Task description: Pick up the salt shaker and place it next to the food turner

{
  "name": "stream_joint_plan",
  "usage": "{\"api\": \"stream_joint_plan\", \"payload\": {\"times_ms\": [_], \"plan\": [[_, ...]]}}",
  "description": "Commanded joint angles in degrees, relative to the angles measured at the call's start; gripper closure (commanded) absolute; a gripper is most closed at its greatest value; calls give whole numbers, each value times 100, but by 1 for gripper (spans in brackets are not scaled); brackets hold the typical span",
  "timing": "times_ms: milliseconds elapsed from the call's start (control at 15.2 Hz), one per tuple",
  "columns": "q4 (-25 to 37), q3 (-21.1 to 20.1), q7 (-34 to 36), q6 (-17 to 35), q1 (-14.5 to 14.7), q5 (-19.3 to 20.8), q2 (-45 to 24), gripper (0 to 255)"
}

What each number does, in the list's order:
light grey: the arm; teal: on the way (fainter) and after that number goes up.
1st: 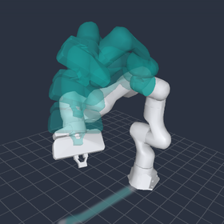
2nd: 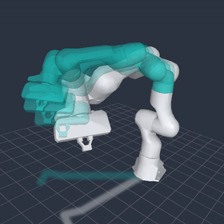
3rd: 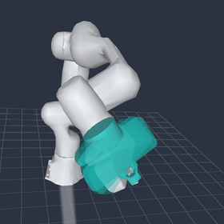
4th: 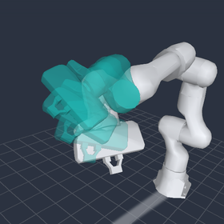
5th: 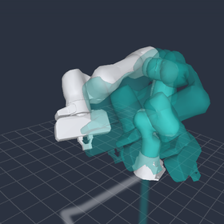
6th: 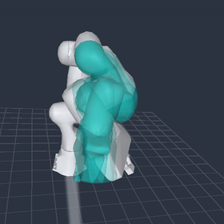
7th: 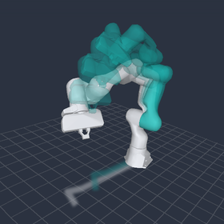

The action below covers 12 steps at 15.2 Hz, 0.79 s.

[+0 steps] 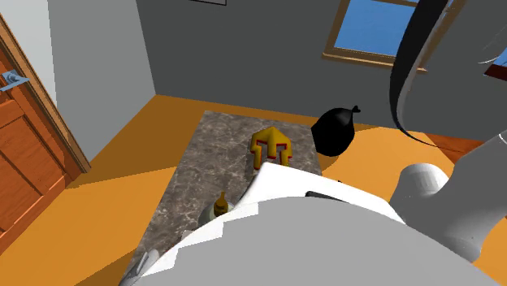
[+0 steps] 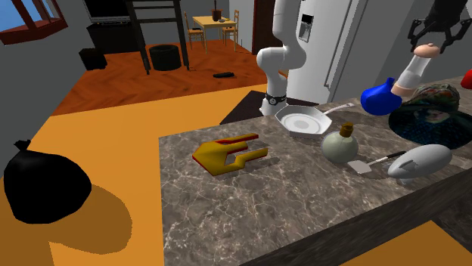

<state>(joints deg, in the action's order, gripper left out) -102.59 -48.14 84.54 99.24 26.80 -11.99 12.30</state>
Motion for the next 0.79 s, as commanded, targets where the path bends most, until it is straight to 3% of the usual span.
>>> {"api": "stream_joint_plan", "payload": {"times_ms": [0,726], "plan": [[-209,15,-49,169,13,-46,55,255],[-1076,-62,-130,1007,60,-126,90,255]]}}
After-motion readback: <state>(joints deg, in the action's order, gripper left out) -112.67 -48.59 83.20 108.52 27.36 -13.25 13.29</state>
